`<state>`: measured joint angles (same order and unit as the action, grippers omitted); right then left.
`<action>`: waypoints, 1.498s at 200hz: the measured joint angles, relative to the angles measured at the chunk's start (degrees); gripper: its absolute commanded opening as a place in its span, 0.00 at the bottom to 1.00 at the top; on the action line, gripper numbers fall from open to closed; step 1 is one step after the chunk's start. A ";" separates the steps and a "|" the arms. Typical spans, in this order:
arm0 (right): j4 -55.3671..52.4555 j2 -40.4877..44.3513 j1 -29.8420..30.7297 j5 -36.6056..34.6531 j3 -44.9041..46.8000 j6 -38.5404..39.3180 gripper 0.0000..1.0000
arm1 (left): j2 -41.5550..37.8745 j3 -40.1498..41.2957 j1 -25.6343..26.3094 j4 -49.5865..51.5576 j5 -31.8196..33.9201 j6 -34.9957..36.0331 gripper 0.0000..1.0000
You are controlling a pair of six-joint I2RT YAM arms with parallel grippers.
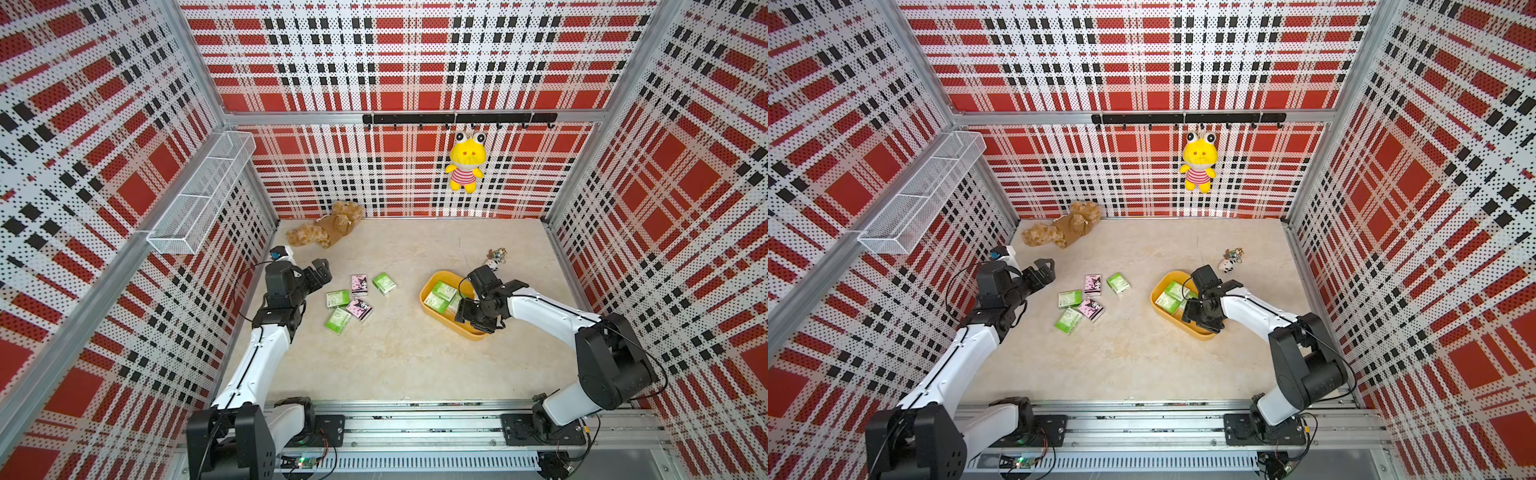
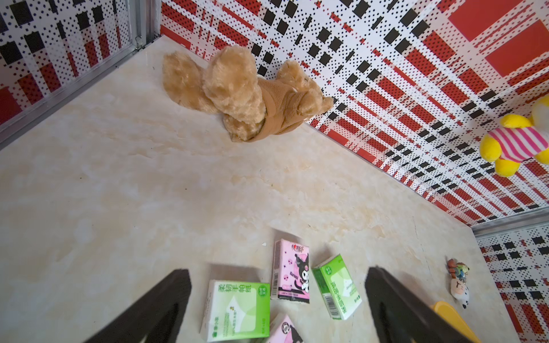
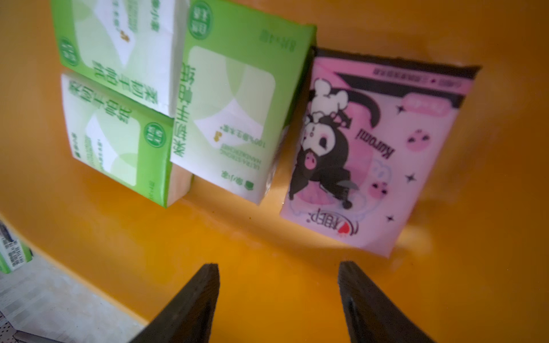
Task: Put the pocket tissues into the storage box
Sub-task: Place the pocket tissues in the storage box, then pick up the pocket tissues from the center of the board.
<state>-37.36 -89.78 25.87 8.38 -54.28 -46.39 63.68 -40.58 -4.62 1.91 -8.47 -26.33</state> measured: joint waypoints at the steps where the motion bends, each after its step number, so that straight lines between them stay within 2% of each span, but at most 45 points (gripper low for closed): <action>1: 0.04 -0.04 0.00 0.00 0.02 -0.02 0.71 | 0.00 0.00 0.00 0.00 0.02 0.00 0.99; 56: 1.55 -2.73 0.00 -0.50 0.00 0.26 0.72 | 0.00 0.00 0.00 0.02 0.35 0.04 0.99; 189: -1.36 -5.51 0.42 -2.34 -9.44 3.65 0.72 | 0.00 0.00 -0.11 0.07 0.37 0.83 0.99; 261: -5.16 -4.31 9.55 -6.75 -28.85 14.69 0.77 | 0.00 -0.76 -0.42 0.48 0.37 0.79 0.99; 299: -5.64 -12.13 16.81 -9.49 -40.11 21.51 0.84 | -0.68 -1.20 -1.46 0.81 0.20 0.66 0.99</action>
<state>-43.00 -101.91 42.68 -1.10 -94.39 -24.88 63.00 -41.78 -6.09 2.72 -8.27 -25.67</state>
